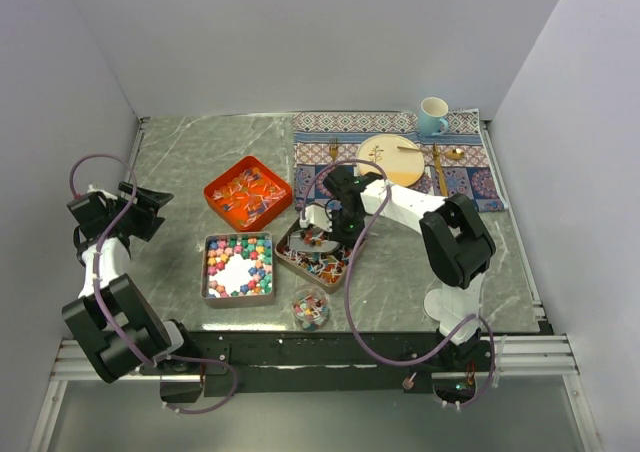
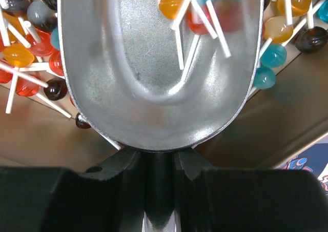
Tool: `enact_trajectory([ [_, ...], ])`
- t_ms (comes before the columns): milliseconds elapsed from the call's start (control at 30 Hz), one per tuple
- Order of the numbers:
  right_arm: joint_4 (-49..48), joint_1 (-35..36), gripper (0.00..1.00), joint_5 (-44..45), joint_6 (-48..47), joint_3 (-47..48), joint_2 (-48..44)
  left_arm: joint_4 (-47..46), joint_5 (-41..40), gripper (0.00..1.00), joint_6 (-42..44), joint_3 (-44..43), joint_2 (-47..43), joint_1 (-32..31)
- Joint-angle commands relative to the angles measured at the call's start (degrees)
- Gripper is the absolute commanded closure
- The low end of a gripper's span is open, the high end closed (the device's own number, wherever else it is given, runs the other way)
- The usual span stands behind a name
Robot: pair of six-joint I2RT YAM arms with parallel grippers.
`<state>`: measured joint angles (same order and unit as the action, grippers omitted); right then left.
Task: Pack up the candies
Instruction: Scoop the fake candies from the storage box.
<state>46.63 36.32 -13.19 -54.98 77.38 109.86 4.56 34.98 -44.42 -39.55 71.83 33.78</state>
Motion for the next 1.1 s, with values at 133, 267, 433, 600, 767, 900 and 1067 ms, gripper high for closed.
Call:
enact_trajectory([
  [133,-3.2,-1.2,1.00,0.8,1.5,-0.1,-6.1,-2.2,0.4,0.19,-0.1,0.9,-2.5,0.2],
  [267,-9.2,-1.8,1.00,-2.2,3.2,-4.3,-9.8,-0.3,0.3,0.19,1.3,-0.1,-2.6,0.1],
  [433,-14.4,-2.0,1.00,-5.4,4.6,-8.7,-15.6,1.2,0.9,0.19,2.5,-1.5,-1.6,0.1],
  [600,-14.2,-2.6,1.00,-8.2,3.7,-9.5,-20.8,0.8,0.9,0.19,4.0,-2.4,-1.2,0.1],
  [767,-9.7,-2.5,1.00,-8.3,0.4,-7.4,-26.0,0.4,1.1,0.19,3.6,-2.8,-1.4,0.1],
  [900,-7.3,-2.5,1.00,-10.7,1.1,-6.5,-29.5,0.1,1.3,0.19,2.9,-2.0,-2.5,0.2],
  [1067,-7.9,-2.4,1.00,-12.7,4.1,-7.9,-32.1,3.0,1.9,0.19,3.8,-1.8,-4.8,0.1],
])
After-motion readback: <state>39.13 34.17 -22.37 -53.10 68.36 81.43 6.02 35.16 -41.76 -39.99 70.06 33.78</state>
